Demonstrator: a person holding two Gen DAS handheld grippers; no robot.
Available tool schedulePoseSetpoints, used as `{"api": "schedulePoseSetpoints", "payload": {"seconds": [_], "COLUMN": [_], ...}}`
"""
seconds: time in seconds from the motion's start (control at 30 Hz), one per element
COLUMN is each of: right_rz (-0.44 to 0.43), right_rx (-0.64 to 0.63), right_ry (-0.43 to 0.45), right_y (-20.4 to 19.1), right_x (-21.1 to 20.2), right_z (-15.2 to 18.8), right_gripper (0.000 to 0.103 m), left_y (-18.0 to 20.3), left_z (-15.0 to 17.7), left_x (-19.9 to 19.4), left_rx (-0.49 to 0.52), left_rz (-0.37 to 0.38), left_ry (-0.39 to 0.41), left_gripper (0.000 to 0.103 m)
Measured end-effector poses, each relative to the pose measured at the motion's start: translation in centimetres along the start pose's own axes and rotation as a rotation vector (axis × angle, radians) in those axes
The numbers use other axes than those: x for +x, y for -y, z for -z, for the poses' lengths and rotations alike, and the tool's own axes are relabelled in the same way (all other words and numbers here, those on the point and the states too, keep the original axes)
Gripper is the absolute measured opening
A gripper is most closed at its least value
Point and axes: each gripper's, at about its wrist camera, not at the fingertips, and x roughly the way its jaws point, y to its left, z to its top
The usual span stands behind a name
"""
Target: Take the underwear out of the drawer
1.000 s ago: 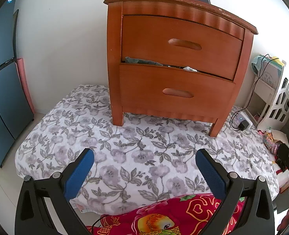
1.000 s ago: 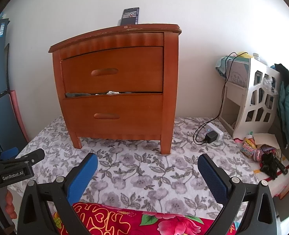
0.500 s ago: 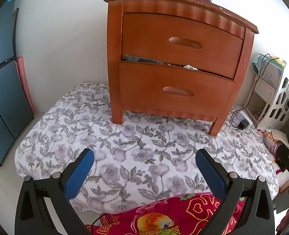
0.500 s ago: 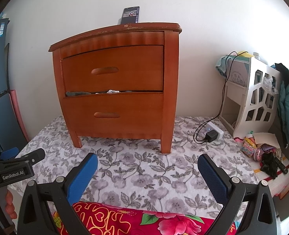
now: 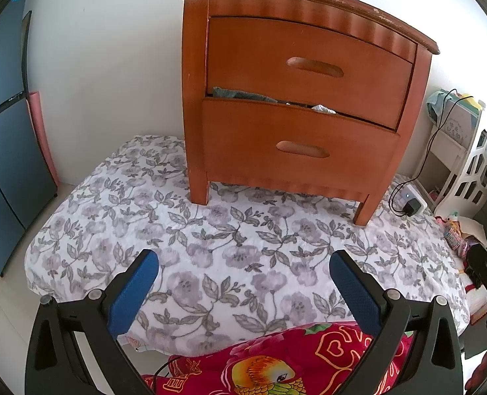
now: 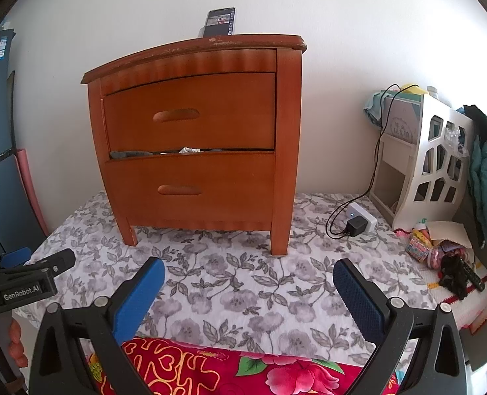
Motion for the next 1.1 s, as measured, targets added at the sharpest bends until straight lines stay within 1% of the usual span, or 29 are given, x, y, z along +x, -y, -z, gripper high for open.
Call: {"api": "schedulePoseSetpoints", "payload": {"seconds": [0.77, 1.1], "right_rz": [0.000, -0.004], "right_rx": [0.001, 0.002], "right_ry": [-0.007, -0.024], "right_y": [0.0, -0.1], "right_x": [0.1, 0.7], "right_z": [0.2, 0.7], "right_gripper": [0.103, 0.103], "left_y": [-0.1, -0.5], "left_z": [0.2, 0.4], "left_x": [0.4, 1.8], "left_rx": [-0.002, -0.019], "left_rz": [-0.001, 0.005], "left_ry": [-0.019, -0.058], "left_gripper": [0.103, 0.103]}}
